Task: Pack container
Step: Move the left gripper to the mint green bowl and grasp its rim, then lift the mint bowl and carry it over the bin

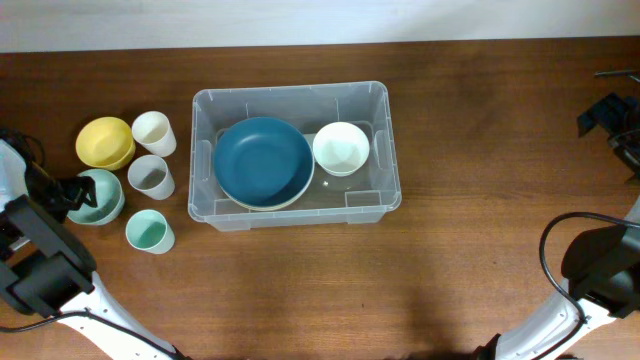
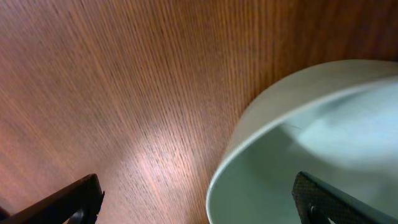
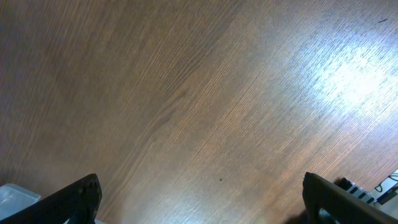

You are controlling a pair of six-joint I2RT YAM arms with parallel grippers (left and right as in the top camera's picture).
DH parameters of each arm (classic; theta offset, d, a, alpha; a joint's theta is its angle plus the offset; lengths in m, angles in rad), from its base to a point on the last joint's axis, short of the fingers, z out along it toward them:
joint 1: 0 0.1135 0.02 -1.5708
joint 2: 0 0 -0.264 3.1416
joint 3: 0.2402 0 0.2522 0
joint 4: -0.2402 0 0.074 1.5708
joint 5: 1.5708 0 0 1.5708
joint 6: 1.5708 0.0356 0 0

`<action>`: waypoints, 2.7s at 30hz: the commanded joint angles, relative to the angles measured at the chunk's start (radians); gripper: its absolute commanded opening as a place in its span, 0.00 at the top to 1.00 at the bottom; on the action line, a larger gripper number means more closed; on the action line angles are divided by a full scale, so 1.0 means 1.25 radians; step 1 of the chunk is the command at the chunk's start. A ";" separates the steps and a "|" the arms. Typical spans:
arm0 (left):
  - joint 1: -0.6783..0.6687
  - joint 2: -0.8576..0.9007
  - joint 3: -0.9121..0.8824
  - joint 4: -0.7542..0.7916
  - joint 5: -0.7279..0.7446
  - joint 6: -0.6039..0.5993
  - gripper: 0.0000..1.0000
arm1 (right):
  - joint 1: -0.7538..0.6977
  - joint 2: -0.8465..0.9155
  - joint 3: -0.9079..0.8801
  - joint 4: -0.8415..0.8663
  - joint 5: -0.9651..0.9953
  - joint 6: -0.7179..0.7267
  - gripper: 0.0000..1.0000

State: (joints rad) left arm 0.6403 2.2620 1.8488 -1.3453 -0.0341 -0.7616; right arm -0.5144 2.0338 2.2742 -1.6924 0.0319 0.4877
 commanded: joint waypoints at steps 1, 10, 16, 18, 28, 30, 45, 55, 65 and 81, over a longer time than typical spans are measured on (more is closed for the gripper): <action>0.003 -0.002 -0.015 0.006 -0.015 -0.009 0.11 | -0.002 0.000 -0.001 -0.002 -0.002 -0.004 0.01; 0.003 -0.002 -0.015 0.011 -0.015 -0.009 0.79 | -0.002 0.000 -0.001 -0.002 -0.002 -0.004 0.01; 0.003 -0.002 -0.015 0.011 -0.018 -0.007 0.82 | -0.002 0.000 -0.001 -0.002 -0.002 -0.004 0.01; 0.003 -0.002 -0.015 0.009 -0.038 -0.006 0.94 | -0.002 0.000 -0.001 -0.002 -0.002 -0.004 0.01; 0.045 -0.002 0.011 -0.028 -0.069 -0.007 0.99 | -0.002 0.000 -0.001 -0.002 -0.002 -0.004 0.01; 0.075 -0.003 0.051 -0.072 -0.069 -0.007 0.99 | -0.003 0.000 0.000 -0.002 -0.002 -0.004 0.01; 0.085 -0.166 0.437 -0.206 0.146 0.106 0.99 | -0.002 0.000 -0.001 -0.002 -0.002 -0.004 0.01; -0.318 -0.264 0.453 -0.107 0.198 0.154 0.99 | -0.003 0.000 -0.001 -0.002 -0.002 -0.004 0.01; -0.704 -0.136 0.453 -0.009 0.111 0.166 0.99 | -0.002 0.000 -0.001 -0.002 -0.002 -0.004 0.01; -0.827 0.076 0.453 -0.010 0.117 0.195 0.99 | -0.002 0.000 -0.001 -0.002 -0.002 -0.004 0.01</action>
State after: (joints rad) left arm -0.3882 2.3329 2.4069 -1.3472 0.1223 -0.5407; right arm -0.5148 2.0338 2.2742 -1.6924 0.0315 0.4854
